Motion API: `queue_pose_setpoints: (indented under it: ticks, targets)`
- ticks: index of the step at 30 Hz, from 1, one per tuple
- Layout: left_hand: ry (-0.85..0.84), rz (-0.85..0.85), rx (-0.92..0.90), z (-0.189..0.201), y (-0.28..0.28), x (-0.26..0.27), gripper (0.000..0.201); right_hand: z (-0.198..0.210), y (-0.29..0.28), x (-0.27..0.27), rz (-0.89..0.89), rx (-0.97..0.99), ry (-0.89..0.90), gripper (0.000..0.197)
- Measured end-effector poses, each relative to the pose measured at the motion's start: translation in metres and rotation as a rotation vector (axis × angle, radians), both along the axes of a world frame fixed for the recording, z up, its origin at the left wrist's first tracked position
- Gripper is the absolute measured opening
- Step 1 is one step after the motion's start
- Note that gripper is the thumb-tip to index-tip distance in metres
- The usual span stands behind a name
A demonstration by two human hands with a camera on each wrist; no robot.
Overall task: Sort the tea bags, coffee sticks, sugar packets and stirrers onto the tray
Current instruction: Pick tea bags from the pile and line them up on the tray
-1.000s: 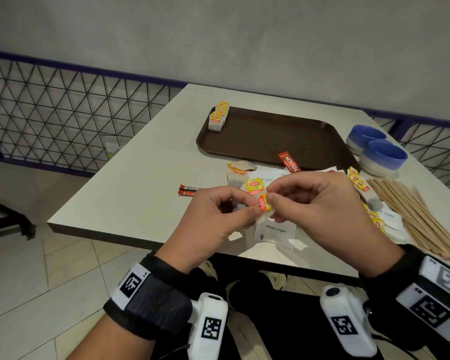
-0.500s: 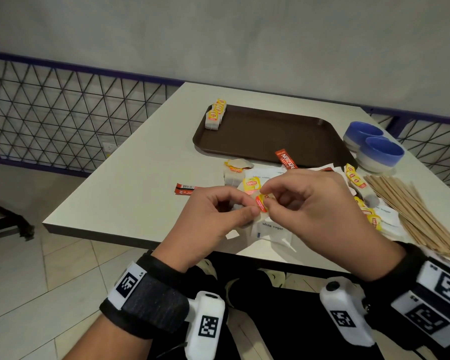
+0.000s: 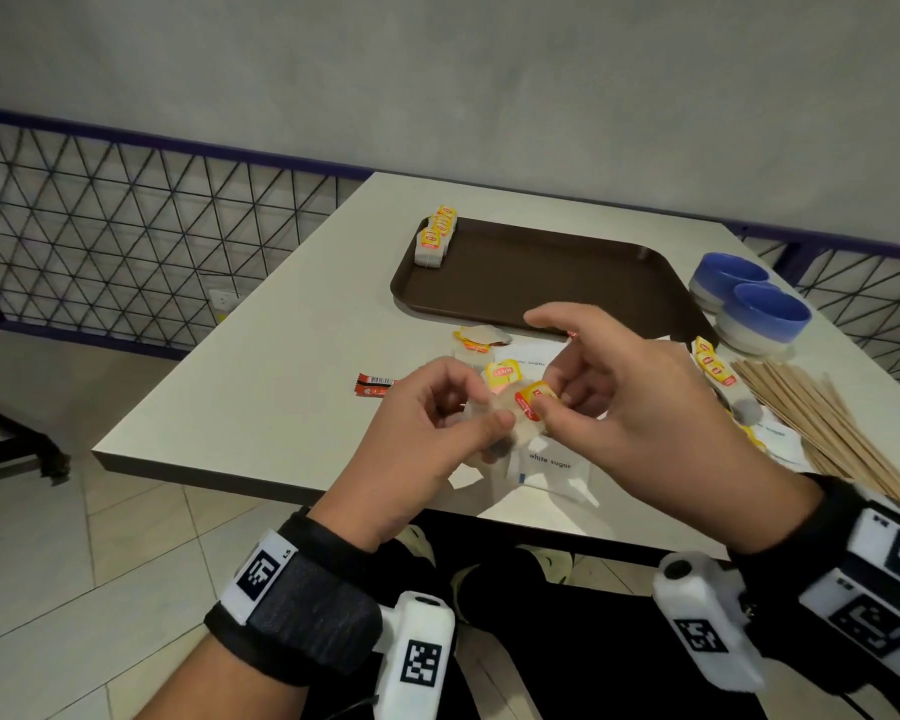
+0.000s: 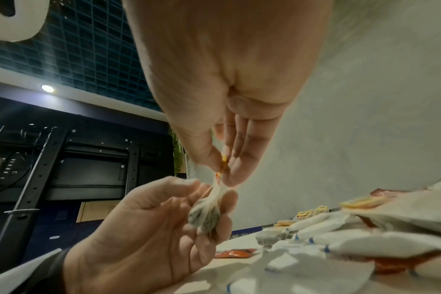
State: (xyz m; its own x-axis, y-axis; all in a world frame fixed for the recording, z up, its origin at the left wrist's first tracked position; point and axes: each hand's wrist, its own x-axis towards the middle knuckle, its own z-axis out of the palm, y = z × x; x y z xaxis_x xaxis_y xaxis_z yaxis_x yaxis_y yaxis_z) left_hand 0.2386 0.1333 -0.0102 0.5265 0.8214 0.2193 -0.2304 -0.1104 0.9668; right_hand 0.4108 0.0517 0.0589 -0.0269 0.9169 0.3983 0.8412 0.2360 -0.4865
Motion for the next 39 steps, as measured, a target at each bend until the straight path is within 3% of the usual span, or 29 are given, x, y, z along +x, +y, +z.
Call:
queue_pose_setpoints:
  ticks: [6,10,14,18,23,30,35,39]
  targets:
    - [-0.168,-0.098,-0.253,0.004,0.004,-0.001,0.022,0.017,0.006,0.001,0.068,-0.155,-0.153,0.045]
    - [-0.064,-0.046,-0.203,0.004,0.003,0.001,0.023,0.024,0.013,-0.002,0.089,-0.205,-0.196,0.04]
    - [-0.027,0.003,-0.182,0.004,0.003,0.001,0.004,0.03,0.021,-0.004,0.117,-0.247,-0.204,0.033]
    - [-0.035,0.046,-0.193,0.004,0.003,0.003,0.025,0.035,0.024,0.002,0.157,-0.358,-0.171,0.024]
    - [-0.023,0.033,-0.178,0.004,0.003,0.004,0.022,0.041,0.009,0.014,0.251,-0.465,-0.016,0.013]
    - [-0.014,0.025,-0.141,0.0,0.003,0.004,0.022,0.038,0.013,0.013,0.267,-0.42,0.09,0.018]
    - [-0.021,-0.01,-0.067,-0.003,0.003,0.002,0.024,0.028,0.028,-0.002,0.179,-0.342,-0.006,0.019]
    - [-0.018,0.007,-0.058,-0.004,0.004,0.001,0.027,0.025,0.032,-0.011,0.081,-0.251,-0.203,0.022]
